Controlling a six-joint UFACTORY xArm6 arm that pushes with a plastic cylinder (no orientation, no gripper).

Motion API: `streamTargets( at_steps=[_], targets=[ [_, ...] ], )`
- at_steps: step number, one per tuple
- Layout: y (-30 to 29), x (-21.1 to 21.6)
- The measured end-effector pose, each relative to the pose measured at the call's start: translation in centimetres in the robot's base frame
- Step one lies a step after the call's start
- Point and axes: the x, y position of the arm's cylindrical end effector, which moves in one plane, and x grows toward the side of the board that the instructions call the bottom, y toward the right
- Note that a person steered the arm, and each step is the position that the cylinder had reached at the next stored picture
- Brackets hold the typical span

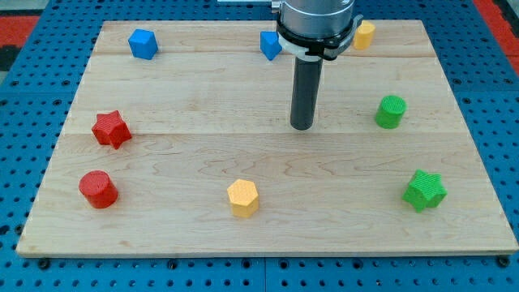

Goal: Place the hexagon above the green star

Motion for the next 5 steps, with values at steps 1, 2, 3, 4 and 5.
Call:
streamTargets(
  at_steps=[1, 2, 3, 4, 5],
  targets=[
    [0.0, 0.0],
    [0.0, -0.1],
    [-0.1, -0.1],
    [-0.1, 0.0],
    [0.1, 2.3]
  ],
)
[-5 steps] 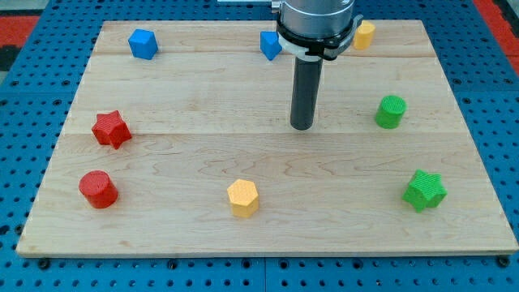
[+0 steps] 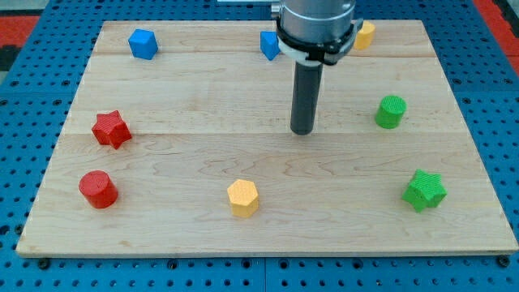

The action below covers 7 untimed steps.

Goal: Place the hexagon above the green star

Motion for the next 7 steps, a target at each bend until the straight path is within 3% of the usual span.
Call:
streamTargets(
  at_steps=[2, 3, 4, 5, 6, 7],
  targets=[
    [-0.2, 10.8],
    [-4.6, 14.4],
    [-7.3, 10.5],
    [-4.3, 8.0],
    [0.3, 9.9],
    [-0.5, 12.2]
  ],
)
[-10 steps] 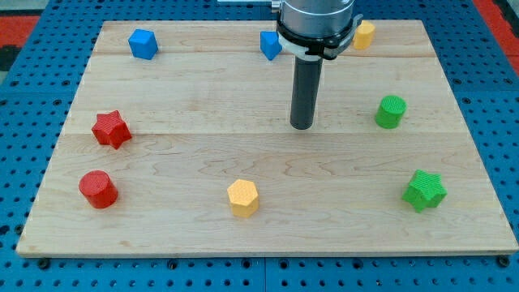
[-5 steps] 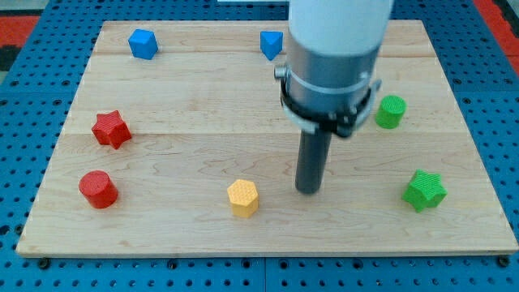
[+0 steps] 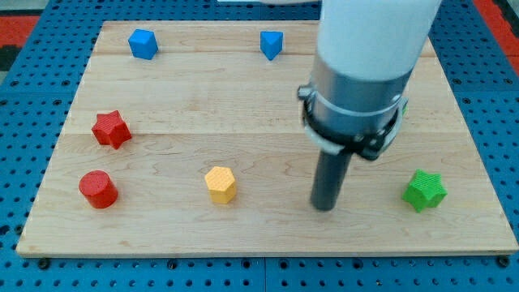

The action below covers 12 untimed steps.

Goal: Place the hexagon above the green star

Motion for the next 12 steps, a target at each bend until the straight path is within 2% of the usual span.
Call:
streamTargets(
  at_steps=[1, 2, 3, 5, 6, 7, 8, 10, 11, 12],
  targets=[
    [-10.9, -0.9],
    [-7.8, -4.2],
    [-4.2, -3.5],
    [-4.5, -3.0],
    [-8.1, 1.6],
    [-19.3, -2.7],
    [-19.0, -7.6],
    [-0.9, -7.5],
    [-7.8, -8.7],
    [-6.2, -11.0]
  ],
)
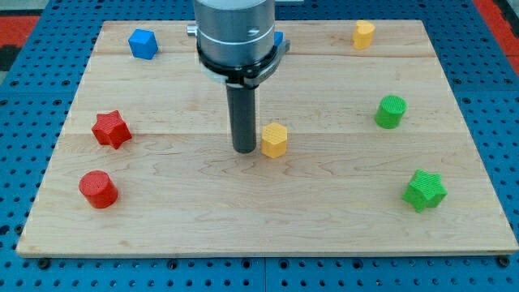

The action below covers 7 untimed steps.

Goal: Place the hexagon above the green star

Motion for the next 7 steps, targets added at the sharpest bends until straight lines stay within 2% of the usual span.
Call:
streamTargets(
  at_steps=[1, 2, 3, 4, 5, 6, 7],
  targets=[
    [10.0, 0.7],
    [11.0, 0.4],
    [10.0, -3.8],
    [14.0, -3.8],
    [17.5, 1.2],
    [14.8, 1.9],
    [12.0, 4.5]
  ],
)
